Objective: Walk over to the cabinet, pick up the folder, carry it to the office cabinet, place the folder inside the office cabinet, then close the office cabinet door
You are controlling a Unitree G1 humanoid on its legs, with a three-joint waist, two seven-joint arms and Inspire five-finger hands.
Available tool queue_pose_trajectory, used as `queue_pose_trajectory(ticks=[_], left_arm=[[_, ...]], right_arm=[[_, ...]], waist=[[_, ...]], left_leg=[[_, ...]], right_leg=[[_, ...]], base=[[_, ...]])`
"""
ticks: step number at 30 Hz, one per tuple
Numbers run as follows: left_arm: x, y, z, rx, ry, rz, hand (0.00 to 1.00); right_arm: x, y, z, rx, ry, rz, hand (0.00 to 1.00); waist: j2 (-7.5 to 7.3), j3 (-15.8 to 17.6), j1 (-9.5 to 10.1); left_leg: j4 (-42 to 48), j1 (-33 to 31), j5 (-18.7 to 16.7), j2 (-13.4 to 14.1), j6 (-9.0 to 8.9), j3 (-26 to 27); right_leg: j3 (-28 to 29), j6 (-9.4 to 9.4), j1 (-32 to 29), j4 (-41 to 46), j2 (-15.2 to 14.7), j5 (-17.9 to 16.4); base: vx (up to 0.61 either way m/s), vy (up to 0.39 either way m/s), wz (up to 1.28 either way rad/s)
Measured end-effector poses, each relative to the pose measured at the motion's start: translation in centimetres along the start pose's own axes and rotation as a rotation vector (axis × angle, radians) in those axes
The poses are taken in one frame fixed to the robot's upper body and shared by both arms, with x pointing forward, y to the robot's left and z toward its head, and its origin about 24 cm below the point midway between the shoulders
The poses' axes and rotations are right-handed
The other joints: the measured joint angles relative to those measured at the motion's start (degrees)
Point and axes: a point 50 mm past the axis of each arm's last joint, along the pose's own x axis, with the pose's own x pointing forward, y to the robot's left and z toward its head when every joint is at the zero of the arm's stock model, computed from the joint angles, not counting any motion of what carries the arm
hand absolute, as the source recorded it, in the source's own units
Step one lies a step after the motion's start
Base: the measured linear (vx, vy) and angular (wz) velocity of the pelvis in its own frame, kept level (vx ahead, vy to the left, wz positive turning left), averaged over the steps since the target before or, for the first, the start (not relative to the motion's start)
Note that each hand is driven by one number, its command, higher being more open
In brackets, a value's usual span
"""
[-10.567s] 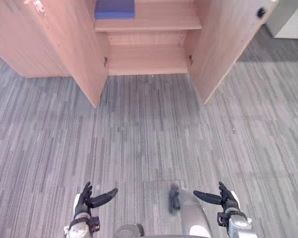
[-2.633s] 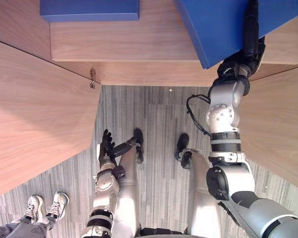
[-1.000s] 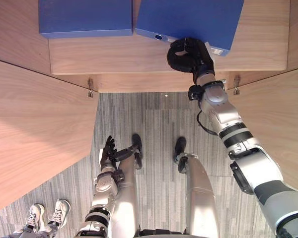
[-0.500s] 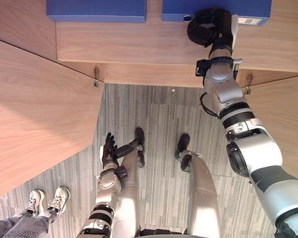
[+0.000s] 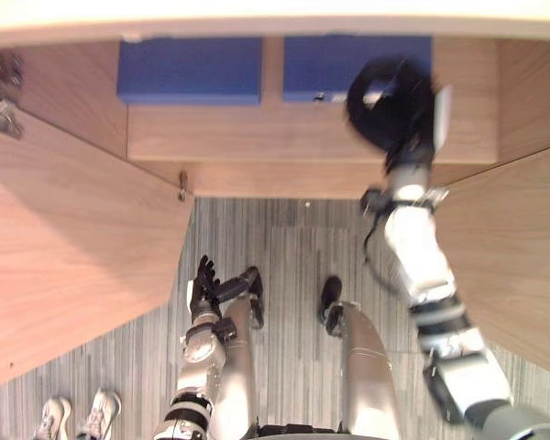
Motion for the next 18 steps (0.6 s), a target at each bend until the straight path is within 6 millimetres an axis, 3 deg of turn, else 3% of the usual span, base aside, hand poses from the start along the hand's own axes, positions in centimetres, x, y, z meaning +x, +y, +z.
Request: queue_pose_trajectory(ticks=[4, 6, 7, 12, 15, 18], left_arm=[[-1.4, 3.8, -3.7, 0.138, 0.165, 0.051, 1.0], [-2.2, 5.2, -5.1, 0.168, 0.229, 0.075, 1.0], [-2.9, 5.8, -5.9, 0.184, 0.266, 0.087, 1.0], [-4.6, 7.4, -7.8, 0.211, 0.352, 0.114, 1.0], [-4.8, 7.8, -8.2, 0.212, 0.376, 0.127, 1.0], [-5.0, 7.8, -8.6, 0.223, 0.396, 0.115, 1.0]], right_arm=[[-8.7, -0.6, -8.1, -0.088, 0.397, 0.056, 0.0], [-11.6, -1.9, -10.4, -0.131, 0.535, 0.022, 0.0], [-13.5, -2.8, -11.8, -0.152, 0.629, -0.017, 1.0], [-21.4, -6.5, -16.4, -0.205, 1.028, -0.188, 1.0], [-25.0, -7.7, -17.5, -0.182, 1.198, -0.294, 1.0], [-27.3, -8.3, -17.6, -0.142, 1.285, -0.389, 1.0]], waist=[[-1.89, -3.85, -1.16], [-2.54, -5.02, -1.91], [-2.74, -6.9, -2.46], [-3.24, -13.37, -3.44], [-3.19, -15.63, -4.15], [-3.24, -16.59, -4.16]], left_leg=[[-10.0, 9.2, 2.96, -0.77, -0.04, 2.07], [-13.0, 13.03, 3.64, -1.0, 0.35, 3.38], [-14.74, 14.87, 3.81, -1.36, 0.45, 4.2], [-23.52, 25.7, 4.84, -2.72, 0.47, 8.75], [-26.7, 29.74, 5.35, -3.53, 0.49, 9.8], [-28.39, 31.95, 5.75, -4.04, 0.54, 10.12]], right_leg=[[1.11, 0.57, 8.32, -10.77, 1.39, 4.42], [2.01, 0.97, 12.08, -14.8, 1.94, 6.0], [2.65, 1.31, 13.84, -17.35, 2.16, 6.93], [5.92, 2.73, 22.98, -26.86, 2.51, 10.09], [7.03, 3.09, 26.08, -29.22, 2.4, 10.73], [7.33, 3.23, 27.69, -30.17, 2.32, 10.92]], base=[[0.15, 0.0, -0.18], [0.19, 0.026, -0.33], [0.17, 0.056, -0.29], [0.16, 0.053, -0.38], [0.06, 0.036, -0.24], [0.02, 0.03, -0.07]])
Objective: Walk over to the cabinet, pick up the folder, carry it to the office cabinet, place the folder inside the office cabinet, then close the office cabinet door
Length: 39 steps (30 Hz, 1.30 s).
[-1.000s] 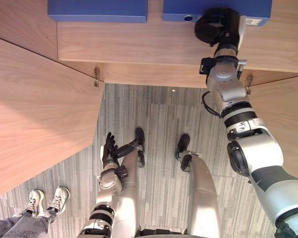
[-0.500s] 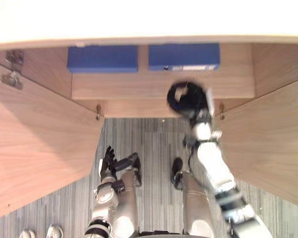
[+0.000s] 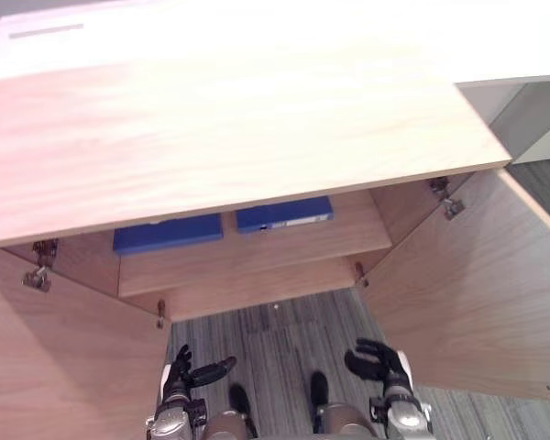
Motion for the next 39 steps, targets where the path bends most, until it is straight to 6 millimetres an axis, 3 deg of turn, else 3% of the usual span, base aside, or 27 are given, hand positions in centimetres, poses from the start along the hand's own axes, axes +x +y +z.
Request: queue_pose_trajectory(ticks=[8, 13, 15, 20, 21, 22, 25, 29, 33, 39], left_arm=[[-0.8, 0.2, -3.0, 0.034, 0.132, -0.01, 1.0], [-1.1, 0.6, -3.6, 0.028, 0.159, 0.0, 1.0], [-1.2, 0.8, -3.9, 0.028, 0.166, 0.005, 1.0], [-1.4, 0.9, -4.2, 0.052, 0.171, -0.025, 1.0], [-1.4, 1.0, -4.1, 0.056, 0.164, -0.035, 1.0], [-1.4, 1.1, -4.0, 0.062, 0.159, -0.037, 1.0], [-1.1, 1.8, -3.3, 0.112, 0.123, -0.047, 1.0], [-1.0, 1.2, -2.6, 0.133, 0.078, -0.077, 1.0], [-1.1, 0.2, -2.6, 0.135, 0.068, -0.111, 1.0], [-1.3, -1.1, -2.8, 0.122, 0.068, -0.143, 1.0]], right_arm=[[-0.6, -1.4, -3.1, 0.269, 0.155, -0.099, 1.0], [-0.6, -2.9, -3.4, 0.548, 0.177, -0.21, 1.0], [-0.5, -4.2, -2.6, 0.64, 0.133, -0.262, 1.0], [0.1, -9.2, 2.7, 0.628, -0.116, -0.331, 1.0], [0.4, -11.2, 5.7, 0.563, -0.226, -0.335, 1.0], [0.5, -12.0, 7.1, 0.526, -0.269, -0.335, 1.0], [0.6, -14.9, 14.8, 0.348, -0.482, -0.318, 1.0], [0.2, -15.4, 21.6, 0.266, -0.638, -0.307, 1.0], [-0.2, -16.1, 23.6, 0.223, -0.673, -0.323, 1.0], [-0.8, -16.0, 24.2, 0.203, -0.716, -0.323, 1.0]], waist=[[-0.01, -1.8, -0.2], [0.0, -1.81, -0.97], [0.09, -1.76, -1.8], [1.23, -0.87, -3.2], [1.94, -0.53, -3.29], [2.2, -0.39, -3.43], [3.37, 0.75, -4.04], [5.11, 1.87, -4.23], [6.66, 2.72, -4.37], [7.57, 3.18, -5.11]], left_leg=[[-5.62, 6.03, 1.6, -1.5, 0.12, 2.55], [-5.99, 7.27, 0.7, -1.94, -0.56, 6.91], [-5.72, 7.69, -0.5, -1.99, -1.12, 9.98], [-2.35, 7.33, -3.68, -2.08, -0.58, 15.6], [-0.79, 6.78, -5.1, -2.05, -0.42, 17.18], [-0.13, 6.42, -5.62, -2.06, -0.29, 17.71], [2.13, 4.57, -7.4, -2.18, 0.18, 18.34], [3.48, 3.58, -8.77, -1.86, 0.29, 18.23], [4.32, 3.22, -9.75, -1.25, 0.42, 18.04], [4.47, 3.24, -9.98, -1.29, 0.17, 16.73]], right_leg=[[2.9, 0.15, 2.43, -1.55, 0.03, 0.58], [7.77, 0.51, 1.15, -1.74, 0.33, 1.46], [10.91, 0.48, 0.08, -1.91, 0.77, 2.05], [18.14, 0.72, -2.48, -2.27, 1.5, 3.22], [20.35, 1.27, -3.51, -2.22, 1.66, 3.59], [21.13, 1.4, -4.03, -2.21, 1.68, 3.7], [23.64, 1.91, -6.06, -2.2, 1.71, 4.24], [24.26, 1.94, -7.04, -2.2, 1.96, 4.37], [24.27, 1.92, -7.47, -2.17, 1.99, 4.41], [23.93, 1.96, -7.48, -2.09, 1.98, 4.44]], base=[[-0.03, 0.023, -0.17], [-0.05, 0.022, -0.49], [-0.05, 0.018, -0.77], [-0.01, -0.003, -0.84], [0.02, -0.01, -0.71], [0.04, -0.015, -0.76], [0.05, -0.024, -0.4], [0.06, -0.04, -0.17], [0.05, -0.033, -0.13], [0.02, -0.022, -0.03]])
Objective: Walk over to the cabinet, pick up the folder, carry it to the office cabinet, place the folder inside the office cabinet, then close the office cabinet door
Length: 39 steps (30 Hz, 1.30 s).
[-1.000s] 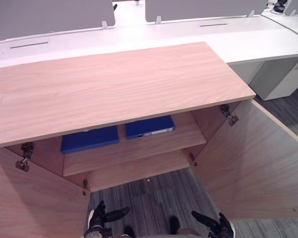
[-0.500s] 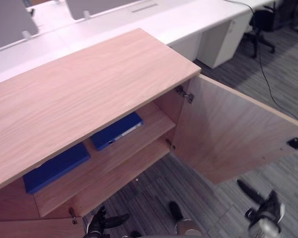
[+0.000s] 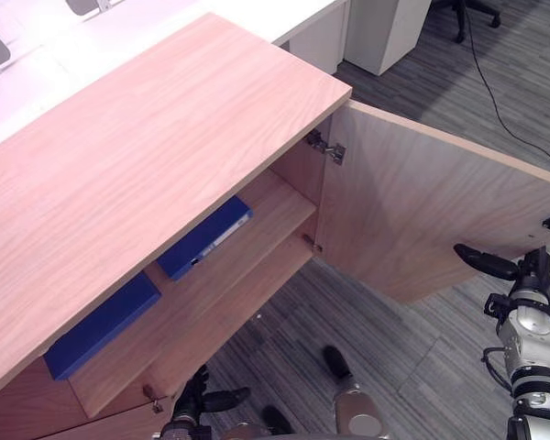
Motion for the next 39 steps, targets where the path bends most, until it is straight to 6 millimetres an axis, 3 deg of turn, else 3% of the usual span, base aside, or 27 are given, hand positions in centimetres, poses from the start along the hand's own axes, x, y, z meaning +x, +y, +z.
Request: queue_pose_trajectory(ticks=[2, 6, 13, 15, 19, 24, 27, 28, 31, 33, 36, 39], left_arm=[[-0.1, -0.3, -0.2, -0.007, 0.005, -0.005, 1.0], [-0.2, -0.3, -0.5, -0.01, 0.017, -0.004, 1.0], [-0.2, -0.1, -0.7, 0.031, 0.026, -0.027, 1.0], [0.0, 0.1, -0.6, 0.05, 0.032, -0.034, 1.0], [0.1, 0.3, -0.6, 0.066, 0.036, -0.049, 1.0], [0.6, 0.1, 0.4, 0.121, 0.011, -0.081, 1.0], [0.7, 0.3, 0.7, 0.128, 0.001, -0.074, 1.0], [0.8, 0.3, 1.0, 0.132, -0.007, -0.074, 1.0], [1.1, 0.3, 1.8, 0.135, -0.026, -0.064, 1.0], [1.2, 0.5, 1.9, 0.136, -0.027, -0.049, 1.0], [1.2, 0.6, 2.3, 0.125, -0.041, -0.025, 1.0], [1.1, 1.1, 2.0, 0.081, -0.027, 0.012, 1.0]], right_arm=[[-0.9, -0.3, 0.4, 0.008, -0.044, 0.021, 1.0], [-5.5, 0.6, -0.5, 0.032, -0.092, 0.16, 1.0], [-14.5, 3.1, -2.6, 0.157, 0.023, 0.568, 1.0], [-17.4, 3.6, -3.3, 0.152, 0.096, 0.73, 1.0], [-20.6, 4.7, -3.1, 0.073, 0.175, 1.026, 1.0], [-23.5, 7.5, -2.0, 0.085, 0.157, 1.367, 1.0], [-23.1, 11.3, 1.9, 0.189, -0.093, 1.485, 1.0], [-22.2, 13.2, 2.9, 0.235, -0.182, 1.474, 1.0], [-20.1, 16.7, 3.3, 0.262, -0.246, 1.393, 1.0], [-18.8, 18.7, 3.7, 0.276, -0.279, 1.296, 1.0], [-15.8, 20.6, 4.1, 0.266, -0.308, 1.106, 1.0], [-13.1, 18.7, 1.9, 0.198, -0.242, 0.884, 1.0]], waist=[[0.27, 0.14, -0.42], [-0.04, 0.35, -2.05], [-2.76, 1.32, -4.82], [-4.11, 1.21, -4.88], [-6.43, 0.97, -4.75], [-6.9, 0.81, -2.03], [-7.38, -0.17, -0.22], [-7.6, -0.75, 1.23], [-7.89, -1.26, 3.88], [-7.95, -1.3, 4.48], [-7.94, -1.32, 5.71], [-8.04, -1.35, 5.63]], left_leg=[[0.34, -0.07, -0.15, 0.15, -0.25, -0.11], [1.01, 0.02, -0.19, 0.93, -0.3, 0.06], [4.21, 0.82, -1.58, 3.02, -1.02, 2.11], [6.26, 0.76, -2.37, 4.04, -1.42, 2.55], [8.45, 0.1, -2.65, 4.83, -1.45, 1.87], [11.03, -2.39, -2.67, 4.93, -1.29, -3.72], [12.41, -5.12, -2.56, 4.66, -1.01, -8.13], [12.81, -6.74, -2.15, 4.27, -0.51, -10.72], [12.71, -9.13, -0.9, 3.41, 0.41, -15.09], [11.84, -10.12, 0.42, 2.55, 0.89, -18.12], [9.27, -11.27, 2.73, 0.78, 0.72, -23.81], [6.06, -11.22, 5.49, -0.44, 0.54, -28.01]], right_leg=[[-0.05, 0.05, 0.03, 0.0, 0.05, 0.03], [0.27, 0.09, 0.23, -0.04, 0.78, 0.39], [3.25, -0.53, 1.38, -1.32, 2.56, 2.5], [3.89, -1.13, 1.65, -1.32, 3.23, 2.67], [2.52, -1.58, 1.82, -1.07, 3.16, 2.85], [-2.42, -1.91, 2.64, -0.32, 1.87, 2.67], [-6.23, -2.36, 2.75, -0.05, 0.92, 2.4], [-8.77, -2.66, 2.72, -0.08, 0.21, 2.35], [-13.31, -2.97, 2.84, -0.26, -0.96, 2.15], [-16.43, -2.85, 3.23, -0.28, -1.66, 2.05], [-22.3, -2.39, 4.24, -0.5, -2.99, 1.25], [-26.75, -2.19, 5.34, -0.32, -3.75, 0.31]], base=[[-0.01, -0.023, 0.0], [-0.02, -0.062, -0.06], [-0.05, -0.076, -0.26], [-0.08, -0.084, -0.22], [-0.08, -0.07, -0.02], [-0.07, -0.044, 0.5], [-0.09, -0.021, 0.8], [-0.04, -0.004, 0.82], [-0.02, -0.005, 0.83], [0.0, -0.011, 0.78], [0.01, -0.035, 1.02], [0.0, -0.045, 0.86]])
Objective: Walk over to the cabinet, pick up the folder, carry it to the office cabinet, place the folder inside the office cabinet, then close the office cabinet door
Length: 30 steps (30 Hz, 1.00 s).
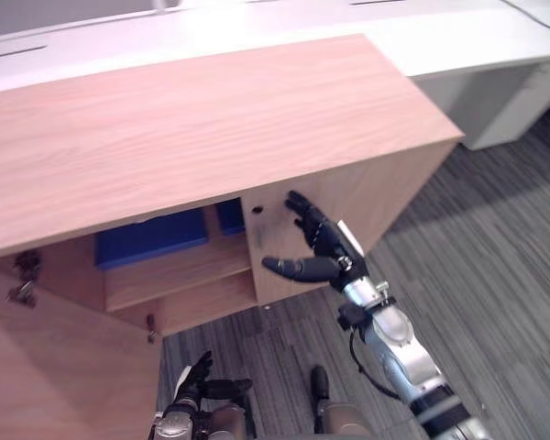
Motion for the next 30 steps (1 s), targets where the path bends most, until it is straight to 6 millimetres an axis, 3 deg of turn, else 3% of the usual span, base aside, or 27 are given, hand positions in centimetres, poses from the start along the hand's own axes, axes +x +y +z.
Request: queue_pose_trajectory(ticks=[3, 5, 11, 16, 23, 30], left_arm=[[0.1, 0.2, 0.4, -0.029, -0.019, 0.013, 1.0], [-0.1, 0.6, 0.3, -0.074, -0.02, 0.042, 1.0], [-1.7, 2.2, -1.6, -0.293, -0.021, 0.151, 1.0], [-2.5, 3.6, -0.2, -0.445, -0.133, 0.222, 1.0], [-4.8, 6.8, 3.3, -0.528, -0.384, 0.33, 1.0], [-8.0, 11.1, 8.2, -0.504, -0.663, 0.451, 1.0]], right_arm=[[-0.9, -3.7, -3.0, -0.034, 0.162, -0.215, 1.0], [-1.7, -4.6, -4.5, -0.035, 0.248, -0.272, 1.0], [-6.8, -4.1, -9.9, -0.058, 0.516, -0.283, 1.0], [-9.5, -3.1, -13.1, -0.053, 0.711, -0.289, 1.0], [-8.1, -2.5, -13.2, -0.083, 0.714, -0.261, 1.0], [-7.2, -1.8, -12.9, -0.113, 0.694, -0.201, 1.0]], waist=[[0.08, 0.05, 2.53], [0.19, 0.11, 3.27], [1.77, 0.77, 6.83], [4.38, 1.93, 11.92], [4.94, 2.14, 16.28], [4.94, 2.15, 17.16]], left_leg=[[-5.13, -0.03, 4.3, -1.51, -0.66, -6.06], [-8.12, -0.11, 6.85, -1.79, -1.08, -10.03], [-15.82, 1.98, 12.54, -2.75, -2.06, -23.0], [-17.5, 0.54, 15.39, -4.83, -2.27, -32.64], [-17.48, -0.81, 16.23, -7.64, -3.03, -41.21], [-17.48, -0.84, 16.31, -8.15, -3.25, -43.99]], right_leg=[[-6.2, -0.21, 0.65, 0.11, -0.36, -1.91], [-10.54, -0.27, 1.49, 0.14, -0.65, -2.78], [-24.67, 0.13, 6.88, 1.44, -0.92, -6.51], [-35.33, 0.78, 9.32, 3.38, -1.88, -9.38], [-41.2, 1.8, 10.64, 7.46, -3.35, -13.57], [-39.66, 1.92, 10.33, 10.97, -4.1, -16.74]], base=[[-0.03, -0.074, 0.99], [0.0, -0.061, 1.19], [0.04, -0.067, 1.19], [0.05, -0.03, 1.14], [-0.01, -0.028, 0.73], [-0.06, -0.08, 0.23]])
